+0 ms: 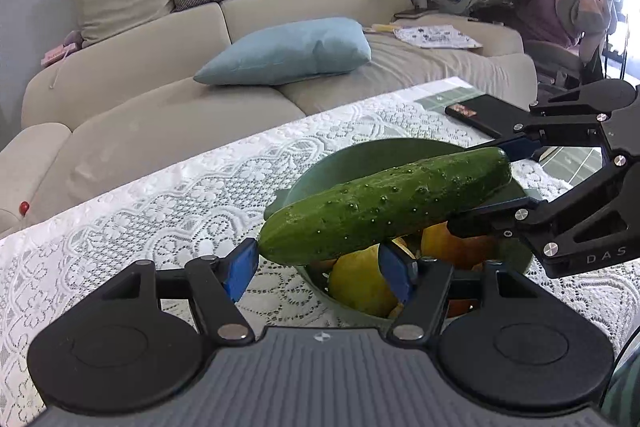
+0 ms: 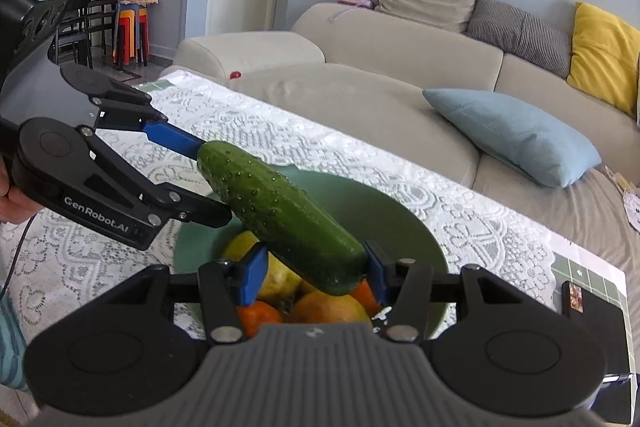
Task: Organize fruits
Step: 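Lift the cucumber with both tools and carry it over the colander, then lower the cucumber onto the fruit and open both tools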
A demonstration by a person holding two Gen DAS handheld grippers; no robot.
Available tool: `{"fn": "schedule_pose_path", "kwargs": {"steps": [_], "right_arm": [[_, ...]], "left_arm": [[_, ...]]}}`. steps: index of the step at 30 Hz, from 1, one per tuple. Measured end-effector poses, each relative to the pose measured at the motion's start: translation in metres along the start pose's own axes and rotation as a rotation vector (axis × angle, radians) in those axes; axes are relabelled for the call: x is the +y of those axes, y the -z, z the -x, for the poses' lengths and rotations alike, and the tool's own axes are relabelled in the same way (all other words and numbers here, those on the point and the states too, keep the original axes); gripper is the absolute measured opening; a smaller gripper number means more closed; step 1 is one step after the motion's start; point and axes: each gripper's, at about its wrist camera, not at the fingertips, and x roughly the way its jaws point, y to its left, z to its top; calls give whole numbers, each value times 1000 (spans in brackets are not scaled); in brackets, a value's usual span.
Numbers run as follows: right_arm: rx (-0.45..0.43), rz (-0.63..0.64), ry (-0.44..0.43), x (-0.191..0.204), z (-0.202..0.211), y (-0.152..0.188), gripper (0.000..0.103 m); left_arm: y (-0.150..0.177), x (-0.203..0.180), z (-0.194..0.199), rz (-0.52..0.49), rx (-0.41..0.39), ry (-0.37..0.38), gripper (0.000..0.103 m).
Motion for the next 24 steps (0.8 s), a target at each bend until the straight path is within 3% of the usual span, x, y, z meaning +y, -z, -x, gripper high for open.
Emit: {"fn": "schedule_pose_path", "kwargs": {"steps": [13, 24], "right_arm": [[132, 14, 130, -3, -29, 6, 53], [128, -136, 221, -20, -36, 1, 53]], "left_arm": [[-6, -20, -30, -31, 82, -54, 76], [-7, -10, -35, 64, 82, -63, 74]]}}
